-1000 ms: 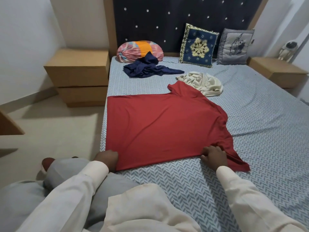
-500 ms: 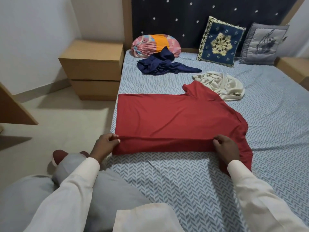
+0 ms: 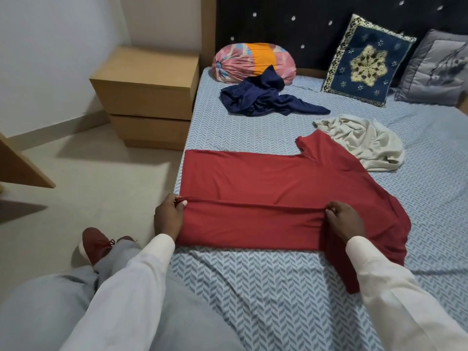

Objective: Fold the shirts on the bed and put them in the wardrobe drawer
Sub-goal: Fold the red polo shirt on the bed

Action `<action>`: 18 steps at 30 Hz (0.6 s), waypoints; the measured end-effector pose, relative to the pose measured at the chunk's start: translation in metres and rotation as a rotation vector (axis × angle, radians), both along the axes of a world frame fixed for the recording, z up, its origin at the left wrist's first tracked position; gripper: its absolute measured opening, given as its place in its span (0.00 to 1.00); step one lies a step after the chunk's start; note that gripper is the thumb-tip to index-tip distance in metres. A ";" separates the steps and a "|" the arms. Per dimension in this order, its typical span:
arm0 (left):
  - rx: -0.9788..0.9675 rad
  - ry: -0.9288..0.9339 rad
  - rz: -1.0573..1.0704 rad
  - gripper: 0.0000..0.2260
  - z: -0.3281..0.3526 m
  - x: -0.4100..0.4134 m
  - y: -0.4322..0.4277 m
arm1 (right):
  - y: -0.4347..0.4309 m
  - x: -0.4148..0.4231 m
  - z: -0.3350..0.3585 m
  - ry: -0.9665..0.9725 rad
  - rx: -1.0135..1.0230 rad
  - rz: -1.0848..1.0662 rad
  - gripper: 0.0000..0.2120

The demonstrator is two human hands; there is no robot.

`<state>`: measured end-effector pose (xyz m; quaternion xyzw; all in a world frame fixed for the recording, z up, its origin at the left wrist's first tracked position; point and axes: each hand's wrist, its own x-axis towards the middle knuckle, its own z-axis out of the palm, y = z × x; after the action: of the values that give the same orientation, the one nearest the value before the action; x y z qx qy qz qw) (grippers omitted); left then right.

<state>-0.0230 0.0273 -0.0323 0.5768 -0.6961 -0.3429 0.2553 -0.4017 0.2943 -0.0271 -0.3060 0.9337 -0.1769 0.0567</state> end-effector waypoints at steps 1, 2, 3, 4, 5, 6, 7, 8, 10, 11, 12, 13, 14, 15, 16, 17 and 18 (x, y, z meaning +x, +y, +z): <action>-0.010 -0.017 0.002 0.03 -0.002 -0.002 -0.002 | -0.003 -0.003 -0.001 -0.002 0.012 0.002 0.06; -0.021 -0.027 0.005 0.03 -0.004 -0.004 -0.003 | -0.005 -0.006 -0.002 -0.007 0.021 0.001 0.05; -0.032 -0.033 0.014 0.03 -0.006 -0.006 -0.005 | -0.008 -0.008 -0.003 -0.007 0.027 -0.003 0.05; -0.039 -0.042 0.023 0.03 -0.008 -0.008 -0.006 | -0.010 -0.008 -0.004 -0.005 0.037 -0.011 0.05; -0.040 -0.057 0.029 0.03 -0.010 -0.009 -0.005 | -0.011 -0.007 -0.006 0.005 0.051 -0.016 0.05; -0.040 -0.073 0.029 0.03 -0.011 -0.010 -0.005 | -0.011 -0.004 -0.007 0.021 0.069 -0.020 0.05; -0.048 -0.095 0.027 0.04 -0.010 -0.010 -0.004 | -0.012 -0.002 -0.009 0.034 0.080 -0.023 0.05; -0.076 -0.121 0.026 0.05 -0.009 -0.010 -0.002 | -0.012 0.002 -0.010 0.050 0.090 -0.029 0.05; -0.221 -0.193 0.011 0.12 -0.007 -0.013 0.002 | -0.009 0.010 -0.008 0.090 0.088 -0.052 0.11; -0.319 -0.220 -0.028 0.16 -0.006 -0.017 0.008 | -0.006 0.015 -0.005 0.118 0.072 -0.065 0.15; -0.410 -0.217 -0.101 0.18 -0.003 -0.025 0.018 | 0.001 0.022 -0.001 0.151 0.054 -0.073 0.18; -0.464 -0.194 -0.207 0.19 -0.002 -0.035 0.031 | 0.010 0.030 0.002 0.193 0.050 -0.067 0.20; -0.472 -0.163 -0.346 0.20 -0.003 -0.045 0.047 | 0.020 0.040 0.004 0.231 0.070 -0.055 0.23; -0.430 -0.147 -0.517 0.22 -0.003 -0.058 0.067 | 0.035 0.048 0.005 0.250 0.113 -0.052 0.27; -0.371 -0.175 -0.689 0.24 -0.004 -0.071 0.086 | 0.050 0.057 0.003 0.244 0.167 -0.051 0.31; -0.313 -0.249 -0.835 0.27 -0.003 -0.084 0.106 | 0.066 0.066 -0.001 0.211 0.229 -0.053 0.35; -0.255 -0.358 -0.942 0.29 -0.002 -0.097 0.125 | 0.082 0.071 -0.004 0.174 0.299 -0.056 0.37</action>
<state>-0.1201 0.1524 -0.0344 0.2150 -0.9492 -0.2291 0.0183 -0.3302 0.3767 -0.0311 -0.2824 0.9591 -0.0103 0.0157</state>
